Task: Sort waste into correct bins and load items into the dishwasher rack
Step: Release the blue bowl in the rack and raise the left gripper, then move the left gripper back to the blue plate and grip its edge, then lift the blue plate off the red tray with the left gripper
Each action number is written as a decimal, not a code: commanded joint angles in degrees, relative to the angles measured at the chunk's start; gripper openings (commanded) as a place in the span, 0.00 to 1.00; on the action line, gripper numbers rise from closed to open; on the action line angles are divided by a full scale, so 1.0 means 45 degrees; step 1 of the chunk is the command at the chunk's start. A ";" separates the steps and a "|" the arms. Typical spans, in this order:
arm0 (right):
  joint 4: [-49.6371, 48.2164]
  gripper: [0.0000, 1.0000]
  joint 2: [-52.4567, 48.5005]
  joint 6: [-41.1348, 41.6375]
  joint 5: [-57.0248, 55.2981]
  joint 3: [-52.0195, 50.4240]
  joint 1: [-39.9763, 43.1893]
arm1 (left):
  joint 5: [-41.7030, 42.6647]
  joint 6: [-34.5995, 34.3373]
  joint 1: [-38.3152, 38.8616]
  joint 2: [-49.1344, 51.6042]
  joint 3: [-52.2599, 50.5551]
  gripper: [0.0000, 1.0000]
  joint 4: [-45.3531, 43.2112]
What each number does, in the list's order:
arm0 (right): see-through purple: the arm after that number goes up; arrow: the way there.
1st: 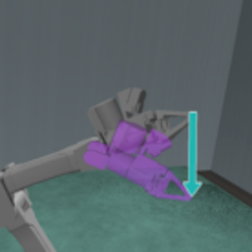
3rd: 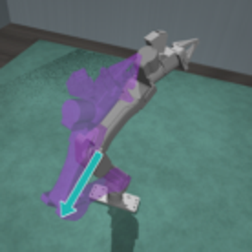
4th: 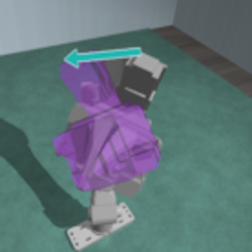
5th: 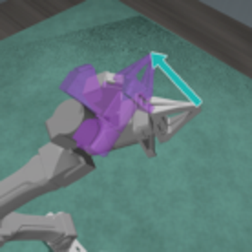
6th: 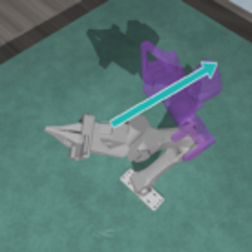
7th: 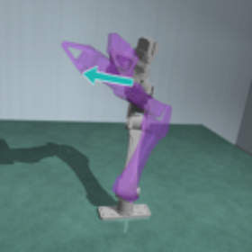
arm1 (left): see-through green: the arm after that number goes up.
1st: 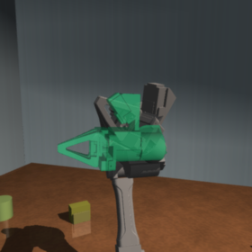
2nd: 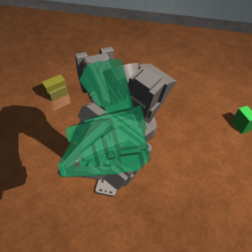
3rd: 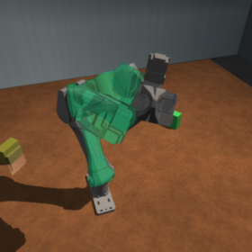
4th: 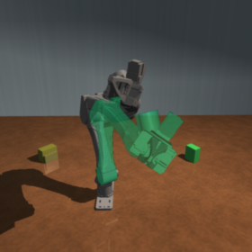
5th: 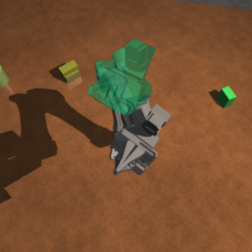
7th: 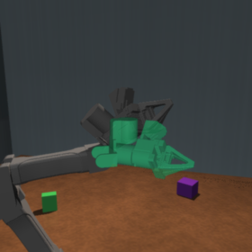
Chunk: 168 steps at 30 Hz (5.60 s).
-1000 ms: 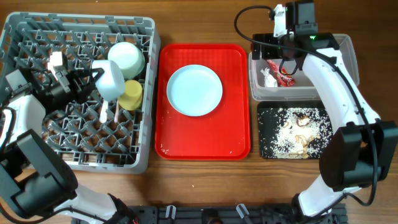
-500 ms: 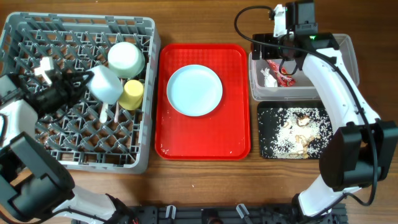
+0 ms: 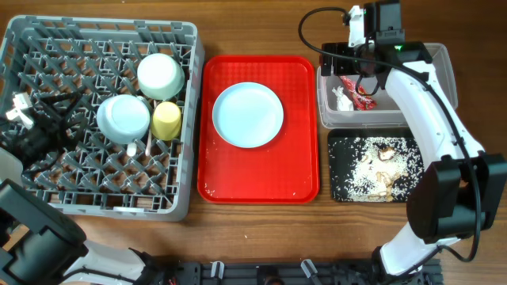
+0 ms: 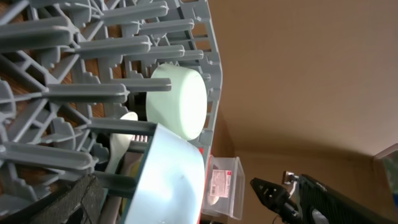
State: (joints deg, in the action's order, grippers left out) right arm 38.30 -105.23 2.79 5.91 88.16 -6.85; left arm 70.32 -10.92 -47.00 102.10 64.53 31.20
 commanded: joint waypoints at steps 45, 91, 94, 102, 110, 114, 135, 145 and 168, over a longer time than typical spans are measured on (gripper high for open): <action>-0.0029 1.00 -0.0092 0.0083 -0.0112 0.0049 -0.0044 | -1.5596 -0.1355 0.6965 -0.2909 -0.0029 0.09 0.1146; -0.0029 1.00 -0.0092 0.0078 -0.0112 0.0049 -0.0044 | -1.9302 -0.3876 1.7597 0.0418 -0.0029 0.76 -0.2739; -0.0029 1.00 -0.0092 0.0083 -0.0112 0.0049 -0.0044 | -1.9258 -0.5076 1.7490 0.0418 -0.0029 0.75 -0.1758; -0.0029 1.00 -0.0092 0.0083 -0.0112 0.0049 -0.0044 | -1.9220 -0.6737 1.7490 0.0685 -0.0034 0.78 -0.0719; -0.0029 1.00 -0.0092 0.0078 -0.0112 0.0049 -0.0044 | -1.9210 -0.7402 1.7384 0.1724 -0.0034 0.79 -0.0772; -0.0029 1.00 -0.0092 0.0078 -0.0112 0.0053 -0.0044 | -1.9161 -0.7397 1.7398 0.1914 -0.0034 0.42 -0.0777; -0.0029 1.00 -0.0092 0.0083 -0.0112 0.0049 -0.0044 | -1.2628 -0.4945 1.8316 0.1647 -0.0029 0.25 -0.2783; -0.0029 1.00 -0.0092 0.0073 -0.0112 0.0049 -0.0044 | -1.2925 -0.3570 1.9817 0.1549 0.0005 0.34 -0.3026; -0.0029 0.99 -0.0092 0.0078 -0.0112 0.0049 -0.0044 | -1.4634 -0.3667 1.6004 0.0792 -0.0034 0.49 -0.0753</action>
State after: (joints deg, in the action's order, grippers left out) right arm 38.30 -105.23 2.79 5.91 88.16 -6.85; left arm 6.83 -28.10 24.84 101.75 64.53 27.88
